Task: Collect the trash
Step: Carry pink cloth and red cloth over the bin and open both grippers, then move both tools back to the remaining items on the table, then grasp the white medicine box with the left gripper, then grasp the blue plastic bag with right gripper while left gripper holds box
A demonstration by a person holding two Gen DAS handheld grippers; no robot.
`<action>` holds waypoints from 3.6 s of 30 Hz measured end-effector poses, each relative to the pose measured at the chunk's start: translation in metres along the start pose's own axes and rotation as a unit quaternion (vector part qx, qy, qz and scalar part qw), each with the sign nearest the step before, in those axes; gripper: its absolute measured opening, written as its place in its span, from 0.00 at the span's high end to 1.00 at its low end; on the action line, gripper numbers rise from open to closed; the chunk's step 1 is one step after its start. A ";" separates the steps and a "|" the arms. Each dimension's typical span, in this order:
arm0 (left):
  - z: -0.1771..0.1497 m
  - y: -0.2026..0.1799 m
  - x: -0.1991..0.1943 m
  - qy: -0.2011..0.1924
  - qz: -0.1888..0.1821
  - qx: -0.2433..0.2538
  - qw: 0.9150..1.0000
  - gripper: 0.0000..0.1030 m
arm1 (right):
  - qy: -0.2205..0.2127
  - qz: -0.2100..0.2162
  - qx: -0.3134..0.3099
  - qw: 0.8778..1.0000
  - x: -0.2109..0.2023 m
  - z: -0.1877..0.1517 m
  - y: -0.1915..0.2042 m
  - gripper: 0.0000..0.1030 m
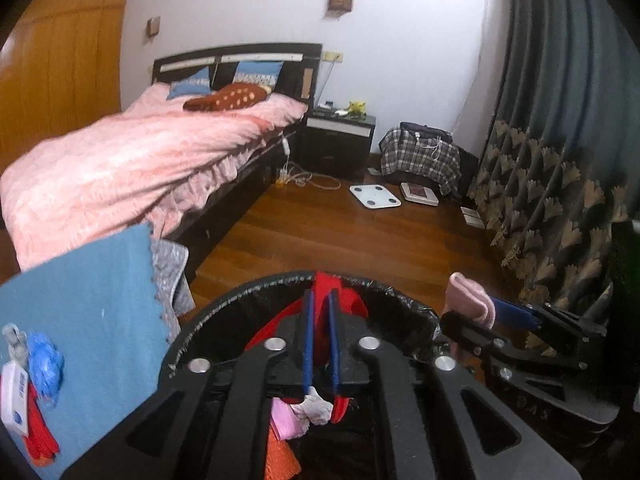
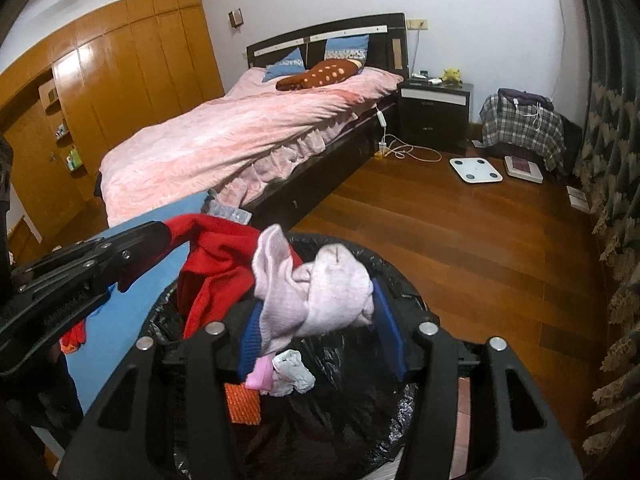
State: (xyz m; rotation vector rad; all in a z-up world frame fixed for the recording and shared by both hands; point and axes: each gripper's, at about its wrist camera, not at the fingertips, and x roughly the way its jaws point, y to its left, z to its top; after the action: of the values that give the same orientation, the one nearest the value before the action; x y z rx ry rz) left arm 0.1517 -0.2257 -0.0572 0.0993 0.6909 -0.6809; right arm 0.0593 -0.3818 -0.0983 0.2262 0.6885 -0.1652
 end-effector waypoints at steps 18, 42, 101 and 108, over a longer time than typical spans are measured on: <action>-0.025 0.101 -0.055 -0.030 0.124 -0.053 0.990 0.17 | -0.024 0.016 -0.031 0.999 -0.003 0.009 0.045 0.06; -0.116 0.284 -0.148 -0.038 0.322 -0.156 0.933 0.13 | 0.004 0.130 -0.121 0.984 0.076 0.008 0.251 0.06; -0.154 0.364 -0.143 -0.017 0.337 -0.200 0.920 0.48 | 0.087 0.154 -0.175 0.969 0.198 -0.042 0.400 0.08; -0.155 0.365 -0.145 -0.018 0.336 -0.205 0.919 0.47 | 0.123 0.185 -0.178 0.959 0.205 -0.049 0.407 0.47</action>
State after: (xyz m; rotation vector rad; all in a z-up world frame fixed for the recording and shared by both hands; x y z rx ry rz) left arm 0.2061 0.1851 -0.1366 -0.0640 0.6947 0.1290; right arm 0.2770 0.0068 -0.2052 0.0258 0.8967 0.3492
